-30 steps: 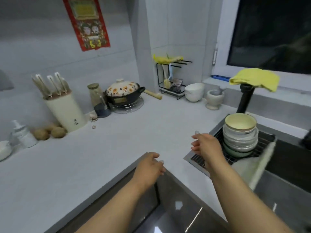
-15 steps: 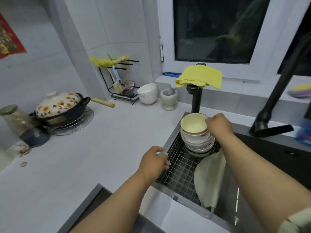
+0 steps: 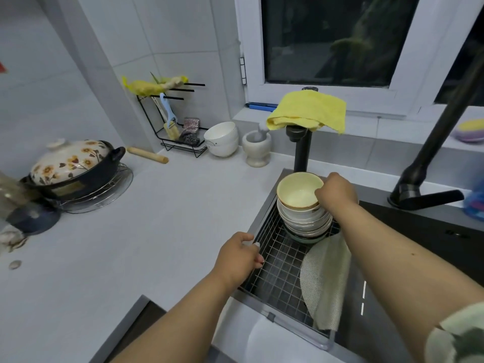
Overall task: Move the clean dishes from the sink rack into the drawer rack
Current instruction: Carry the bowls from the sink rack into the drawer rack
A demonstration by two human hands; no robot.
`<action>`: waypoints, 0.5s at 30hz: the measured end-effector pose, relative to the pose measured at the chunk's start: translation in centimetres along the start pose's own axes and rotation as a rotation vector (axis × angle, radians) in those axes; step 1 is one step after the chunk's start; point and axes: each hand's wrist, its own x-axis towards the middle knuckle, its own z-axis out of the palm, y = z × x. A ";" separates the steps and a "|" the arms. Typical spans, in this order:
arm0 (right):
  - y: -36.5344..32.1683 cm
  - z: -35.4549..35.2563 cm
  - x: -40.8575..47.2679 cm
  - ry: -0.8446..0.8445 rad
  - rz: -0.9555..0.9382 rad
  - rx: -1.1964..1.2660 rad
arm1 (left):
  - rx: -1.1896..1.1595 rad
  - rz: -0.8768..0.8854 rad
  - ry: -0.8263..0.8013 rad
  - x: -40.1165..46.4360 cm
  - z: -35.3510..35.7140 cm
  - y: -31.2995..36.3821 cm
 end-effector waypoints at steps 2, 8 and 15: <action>-0.2 0.0 0.1 0.011 -0.025 0.016 | -0.004 -0.001 -0.001 0.0 0.0 -0.1; -0.3 0.0 0.1 -0.004 -0.051 0.079 | -0.016 -0.011 0.017 0.2 -0.4 -0.3; 0.1 0.1 0.5 -0.013 -0.067 0.155 | -0.018 -0.001 0.006 -0.1 0.1 0.0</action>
